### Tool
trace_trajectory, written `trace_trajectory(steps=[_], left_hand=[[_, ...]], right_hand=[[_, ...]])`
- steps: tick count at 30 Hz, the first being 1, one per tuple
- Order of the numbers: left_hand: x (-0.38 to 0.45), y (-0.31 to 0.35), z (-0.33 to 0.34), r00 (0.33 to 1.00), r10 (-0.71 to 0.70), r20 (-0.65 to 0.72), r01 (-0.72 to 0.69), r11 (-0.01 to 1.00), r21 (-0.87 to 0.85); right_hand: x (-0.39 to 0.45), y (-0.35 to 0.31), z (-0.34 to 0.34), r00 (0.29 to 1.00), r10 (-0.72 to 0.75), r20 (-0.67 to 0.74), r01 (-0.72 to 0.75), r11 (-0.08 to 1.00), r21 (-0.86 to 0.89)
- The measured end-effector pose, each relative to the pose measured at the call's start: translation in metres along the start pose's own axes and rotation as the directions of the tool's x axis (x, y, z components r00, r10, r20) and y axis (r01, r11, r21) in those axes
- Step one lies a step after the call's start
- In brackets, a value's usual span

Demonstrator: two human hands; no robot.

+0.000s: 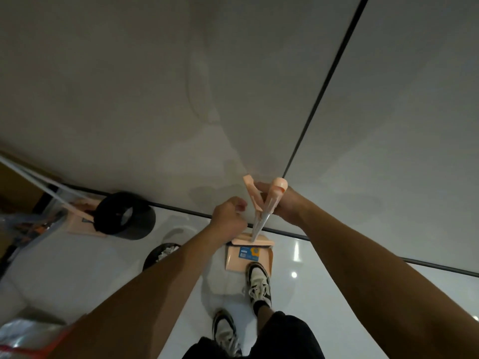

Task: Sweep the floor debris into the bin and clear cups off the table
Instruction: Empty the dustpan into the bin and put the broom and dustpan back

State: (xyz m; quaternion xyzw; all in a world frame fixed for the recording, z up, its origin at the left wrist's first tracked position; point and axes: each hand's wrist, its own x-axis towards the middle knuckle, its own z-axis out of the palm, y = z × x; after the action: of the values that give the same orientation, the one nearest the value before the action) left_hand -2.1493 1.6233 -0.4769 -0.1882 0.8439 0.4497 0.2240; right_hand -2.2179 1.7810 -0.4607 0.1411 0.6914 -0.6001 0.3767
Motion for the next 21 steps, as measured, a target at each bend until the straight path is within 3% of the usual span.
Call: trace_trajectory(steps=[3,5,12,16,21], left_hand=[[0.009,0.001,0.005,0.997,0.076,-0.017,-0.074,0.994,0.077],[0.012,0.000,0.009,0.991,0.132,0.017,-0.133,0.982,0.137],[0.015,-0.008,0.022,0.970,0.240,0.030,-0.240,0.942,0.232],[0.013,-0.011,0.021,0.962,0.272,-0.022,-0.263,0.943,0.204],[0.010,-0.012,0.020,0.937,0.348,0.020,-0.344,0.914,0.214]], right_hand=[[0.027,-0.004,0.014,0.998,0.035,0.059,-0.030,0.995,-0.093],[0.038,-0.002,0.023,0.996,0.029,0.090,-0.026,0.999,-0.038],[0.053,0.013,0.036,0.993,0.067,-0.098,-0.051,0.987,0.153],[0.053,0.022,0.045,0.968,0.078,-0.239,-0.021,0.972,0.233],[0.047,0.032,0.042,0.939,0.123,-0.322,-0.011,0.944,0.329]])
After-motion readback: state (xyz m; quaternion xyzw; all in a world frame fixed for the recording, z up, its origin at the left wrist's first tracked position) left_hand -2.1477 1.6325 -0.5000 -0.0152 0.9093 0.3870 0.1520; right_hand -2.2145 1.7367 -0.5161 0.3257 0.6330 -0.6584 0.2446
